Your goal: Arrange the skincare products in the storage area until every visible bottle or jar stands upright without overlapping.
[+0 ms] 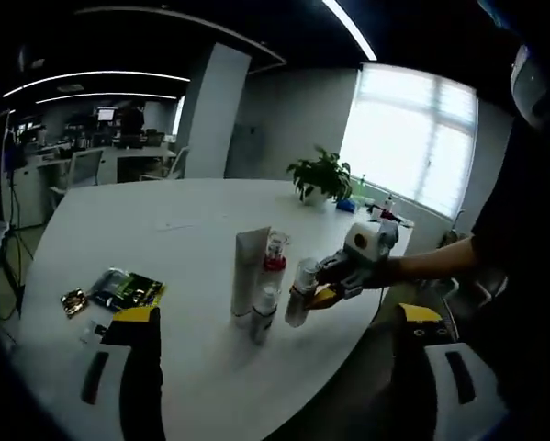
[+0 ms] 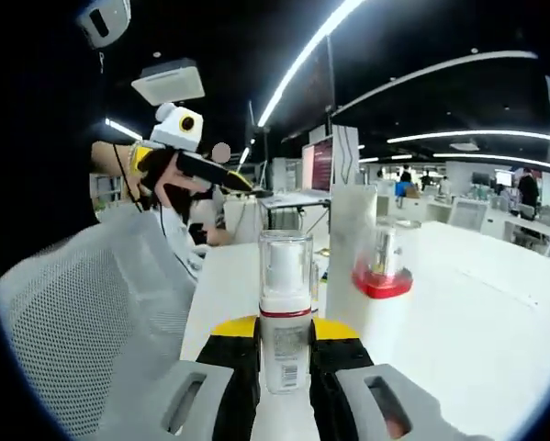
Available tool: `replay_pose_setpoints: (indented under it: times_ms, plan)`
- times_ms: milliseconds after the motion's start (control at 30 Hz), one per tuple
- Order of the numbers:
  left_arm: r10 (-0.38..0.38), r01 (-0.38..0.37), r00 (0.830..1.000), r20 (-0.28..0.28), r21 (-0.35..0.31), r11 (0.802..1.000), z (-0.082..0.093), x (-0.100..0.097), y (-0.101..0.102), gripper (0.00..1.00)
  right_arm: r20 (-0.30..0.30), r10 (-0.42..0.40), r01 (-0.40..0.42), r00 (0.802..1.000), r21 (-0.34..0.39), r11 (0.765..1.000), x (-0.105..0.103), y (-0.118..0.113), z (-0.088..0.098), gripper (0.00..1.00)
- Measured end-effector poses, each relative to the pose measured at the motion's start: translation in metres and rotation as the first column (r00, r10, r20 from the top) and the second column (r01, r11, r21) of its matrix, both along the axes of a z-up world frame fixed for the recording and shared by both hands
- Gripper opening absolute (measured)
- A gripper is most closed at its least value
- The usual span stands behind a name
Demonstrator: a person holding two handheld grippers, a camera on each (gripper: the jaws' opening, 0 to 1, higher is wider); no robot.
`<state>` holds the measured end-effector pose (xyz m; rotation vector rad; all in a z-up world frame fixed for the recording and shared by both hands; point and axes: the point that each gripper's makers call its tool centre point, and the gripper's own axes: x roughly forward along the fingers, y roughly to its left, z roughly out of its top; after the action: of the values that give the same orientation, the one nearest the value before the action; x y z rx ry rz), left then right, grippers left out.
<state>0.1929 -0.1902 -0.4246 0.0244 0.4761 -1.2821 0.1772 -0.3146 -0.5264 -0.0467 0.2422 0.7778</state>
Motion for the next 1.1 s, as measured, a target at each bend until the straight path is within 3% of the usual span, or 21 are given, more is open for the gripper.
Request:
replay_pose_setpoints:
  times_ms: [467,600,1100]
  plan:
    - [-0.004,0.005,1.000,-0.017,0.038,0.999,-0.009,-0.001,0.000,0.98,-0.017,0.004,-0.004,1.000,-0.022,1.000,0.007,0.000,-0.027,0.09]
    - [-0.015,0.016,1.000,-0.015,0.045,0.999,-0.009,-0.004,-0.003,0.97,-0.011,0.001,-0.001,1.000,-0.009,1.000,0.007,-0.001,-0.025,0.10]
    - [-0.040,0.041,0.999,-0.025,0.040,0.998,-0.010,-0.009,-0.011,0.96,-0.060,0.034,-0.038,0.998,-0.069,0.997,-0.002,-0.001,-0.027,0.11]
